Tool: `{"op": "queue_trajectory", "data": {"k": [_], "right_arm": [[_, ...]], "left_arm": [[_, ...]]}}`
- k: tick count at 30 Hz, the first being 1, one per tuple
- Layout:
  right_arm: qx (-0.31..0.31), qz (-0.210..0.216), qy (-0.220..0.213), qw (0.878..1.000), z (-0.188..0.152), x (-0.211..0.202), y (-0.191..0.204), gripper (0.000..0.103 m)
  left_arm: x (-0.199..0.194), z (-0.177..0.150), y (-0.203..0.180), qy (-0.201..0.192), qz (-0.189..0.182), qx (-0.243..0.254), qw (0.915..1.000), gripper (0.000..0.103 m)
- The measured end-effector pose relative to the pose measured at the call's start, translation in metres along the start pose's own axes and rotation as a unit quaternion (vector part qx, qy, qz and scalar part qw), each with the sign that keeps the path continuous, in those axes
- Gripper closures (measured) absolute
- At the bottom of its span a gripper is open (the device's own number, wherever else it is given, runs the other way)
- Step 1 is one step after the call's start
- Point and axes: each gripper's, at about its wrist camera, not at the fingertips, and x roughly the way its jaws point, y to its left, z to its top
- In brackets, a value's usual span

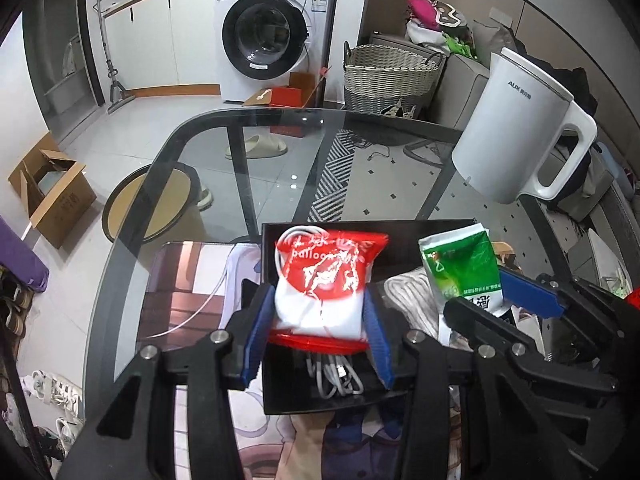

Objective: Organize soft objects
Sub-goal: 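Release the glue packet into the box with the left tool while the right tool drops the sachet in, then lower the left tool to the second green sachet while the right tool lowers to the white foam strip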

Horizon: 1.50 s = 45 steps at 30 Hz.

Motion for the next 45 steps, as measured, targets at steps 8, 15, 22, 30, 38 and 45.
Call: {"op": "queue_trajectory", "data": {"k": [8,15,22,30,38,45], "right_arm": [[0.003,-0.004,-0.003,1.000,-0.001,-0.001,-0.001,0.054],[0.019,0.005,-0.005,1.000,0.000,-0.006,-0.004,0.051],[0.019,0.009,-0.013,1.000,0.000,-0.017,-0.003,0.051],[0.039,-0.001,-0.030,0.999,-0.002,-0.037,-0.019,0.051],[0.061,-0.022,-0.015,0.998,-0.008,-0.042,-0.048,0.051],[0.082,-0.041,0.023,0.996,-0.022,-0.031,-0.075,0.051]], "left_arm": [[-0.005,0.001,0.004,-0.008,0.000,-0.006,0.9999,0.054],[-0.015,0.002,0.008,-0.022,-0.005,-0.010,0.9997,0.049],[-0.024,0.002,0.011,-0.027,-0.015,-0.016,0.9994,0.048],[-0.046,0.002,0.017,-0.051,-0.019,-0.020,0.9983,0.048],[-0.043,0.000,0.023,-0.040,-0.011,-0.020,0.9989,0.047],[-0.041,-0.010,0.021,-0.011,0.001,0.011,0.9999,0.047]]}}
